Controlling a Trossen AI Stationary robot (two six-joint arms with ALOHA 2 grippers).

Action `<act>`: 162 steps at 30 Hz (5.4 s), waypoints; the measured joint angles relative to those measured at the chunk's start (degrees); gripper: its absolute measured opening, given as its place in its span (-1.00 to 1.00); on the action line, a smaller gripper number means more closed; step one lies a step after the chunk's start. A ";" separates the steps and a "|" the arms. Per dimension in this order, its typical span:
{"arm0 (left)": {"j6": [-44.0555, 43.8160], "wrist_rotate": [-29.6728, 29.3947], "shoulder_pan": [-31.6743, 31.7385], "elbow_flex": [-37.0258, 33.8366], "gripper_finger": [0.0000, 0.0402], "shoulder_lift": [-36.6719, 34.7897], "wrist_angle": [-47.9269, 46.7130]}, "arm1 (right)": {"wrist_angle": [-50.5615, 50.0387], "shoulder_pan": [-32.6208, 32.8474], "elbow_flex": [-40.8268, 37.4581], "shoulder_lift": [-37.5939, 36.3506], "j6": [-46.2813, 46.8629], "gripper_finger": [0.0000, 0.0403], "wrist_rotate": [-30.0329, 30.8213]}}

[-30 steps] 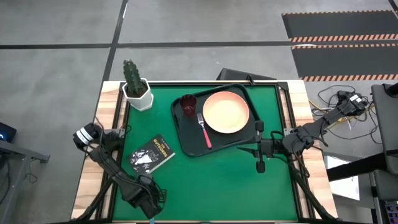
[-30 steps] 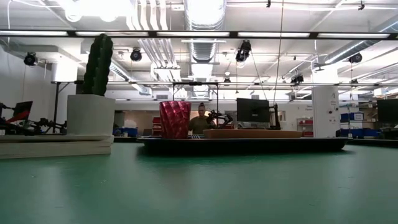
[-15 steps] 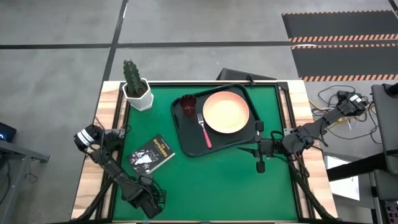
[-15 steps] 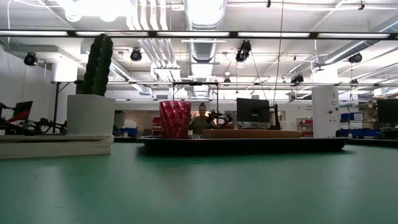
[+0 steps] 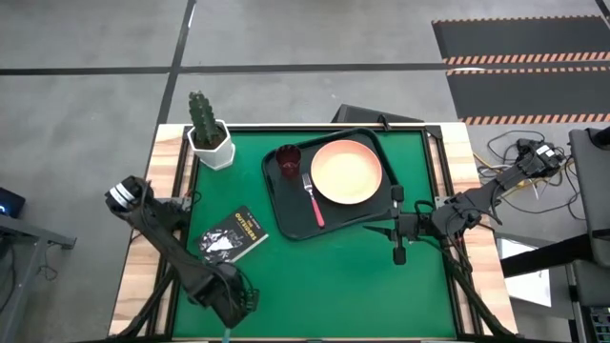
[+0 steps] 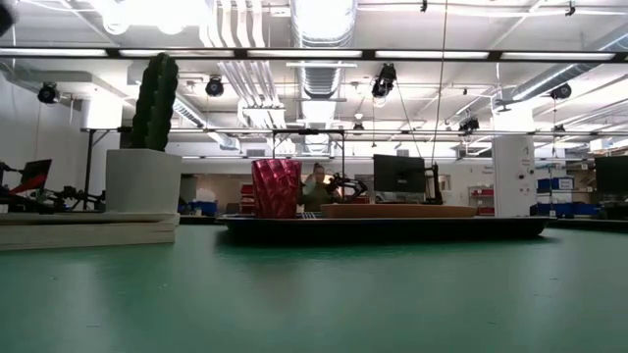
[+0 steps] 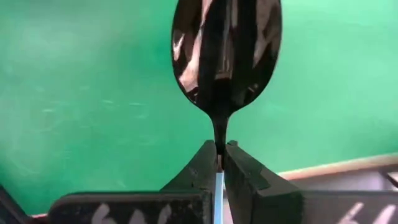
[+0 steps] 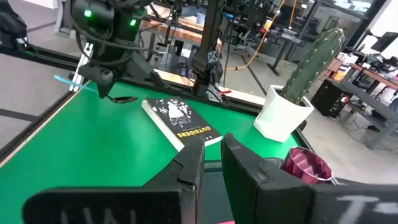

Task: Pick and place plate/cup/fork/spoon on tray
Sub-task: Put the blue spoon on the black serving tray to the left of the pink fork, then adjust the red cup on the black serving tray

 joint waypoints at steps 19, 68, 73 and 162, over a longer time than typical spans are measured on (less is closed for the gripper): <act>38.35 -16.30 26.75 8.28 -1.00 -2.02 0.36 | -10.60 0.02 0.00 -4.93 8.63 -0.79 -0.05; 37.31 -22.62 48.14 2.66 -0.91 5.24 7.66 | -23.64 0.02 0.00 -11.37 14.54 -0.79 -0.26; 38.90 -22.71 47.56 2.71 -0.91 4.83 7.71 | -24.00 0.02 0.00 -11.37 14.64 -0.79 -0.24; 121.41 -26.01 47.91 -21.47 -0.92 2.29 49.78 | -23.99 0.02 0.00 -10.49 13.48 -0.79 1.51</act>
